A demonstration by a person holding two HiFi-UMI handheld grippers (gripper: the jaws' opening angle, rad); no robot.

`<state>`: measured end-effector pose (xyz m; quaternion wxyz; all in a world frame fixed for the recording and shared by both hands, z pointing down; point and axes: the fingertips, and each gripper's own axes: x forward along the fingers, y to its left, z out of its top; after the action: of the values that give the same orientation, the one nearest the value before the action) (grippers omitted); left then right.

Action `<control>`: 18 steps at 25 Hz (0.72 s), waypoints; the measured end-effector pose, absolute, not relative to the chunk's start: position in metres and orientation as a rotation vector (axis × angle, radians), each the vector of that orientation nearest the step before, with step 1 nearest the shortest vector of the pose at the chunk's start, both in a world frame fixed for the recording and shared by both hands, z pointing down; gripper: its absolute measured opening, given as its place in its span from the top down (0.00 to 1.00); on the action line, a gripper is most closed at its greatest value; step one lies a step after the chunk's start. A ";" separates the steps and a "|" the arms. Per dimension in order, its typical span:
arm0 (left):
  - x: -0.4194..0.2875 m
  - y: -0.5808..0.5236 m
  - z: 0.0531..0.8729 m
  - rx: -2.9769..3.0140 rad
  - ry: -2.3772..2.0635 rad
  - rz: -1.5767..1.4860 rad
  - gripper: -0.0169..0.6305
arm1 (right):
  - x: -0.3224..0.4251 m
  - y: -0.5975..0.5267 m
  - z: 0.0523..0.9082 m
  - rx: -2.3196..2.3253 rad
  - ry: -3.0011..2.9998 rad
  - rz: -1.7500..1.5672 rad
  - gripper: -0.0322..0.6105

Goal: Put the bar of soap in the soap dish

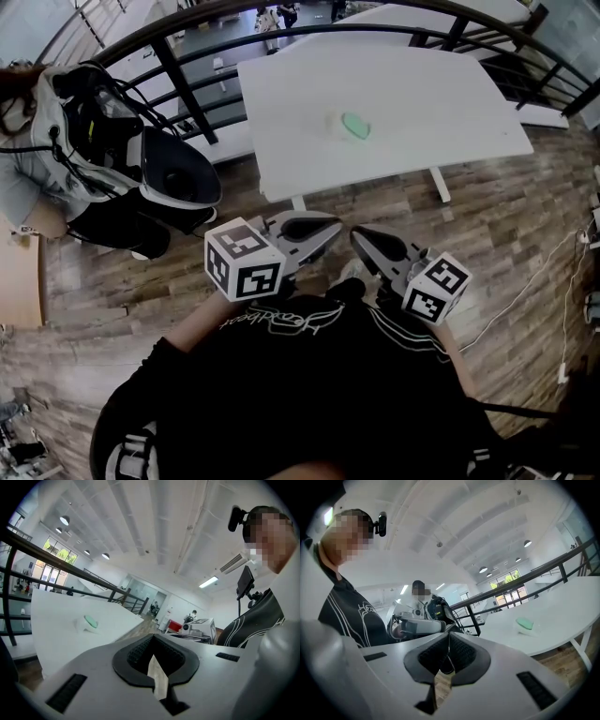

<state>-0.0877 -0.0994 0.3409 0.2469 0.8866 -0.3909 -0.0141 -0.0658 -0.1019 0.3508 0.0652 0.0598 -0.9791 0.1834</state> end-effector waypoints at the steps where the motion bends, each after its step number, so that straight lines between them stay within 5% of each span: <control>1: -0.089 -0.099 0.340 2.418 -1.069 -0.042 0.96 | -0.066 -0.101 0.351 0.177 -2.951 0.551 0.92; 18: -0.085 -0.087 0.334 2.422 -1.063 -0.076 0.96 | -0.061 -0.087 0.345 0.208 -2.941 0.523 0.92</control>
<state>-0.0852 -0.0874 0.3338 0.2454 0.8873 -0.3896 -0.0277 -0.0611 -0.0869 0.3446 0.0736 0.0694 -0.9795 0.1741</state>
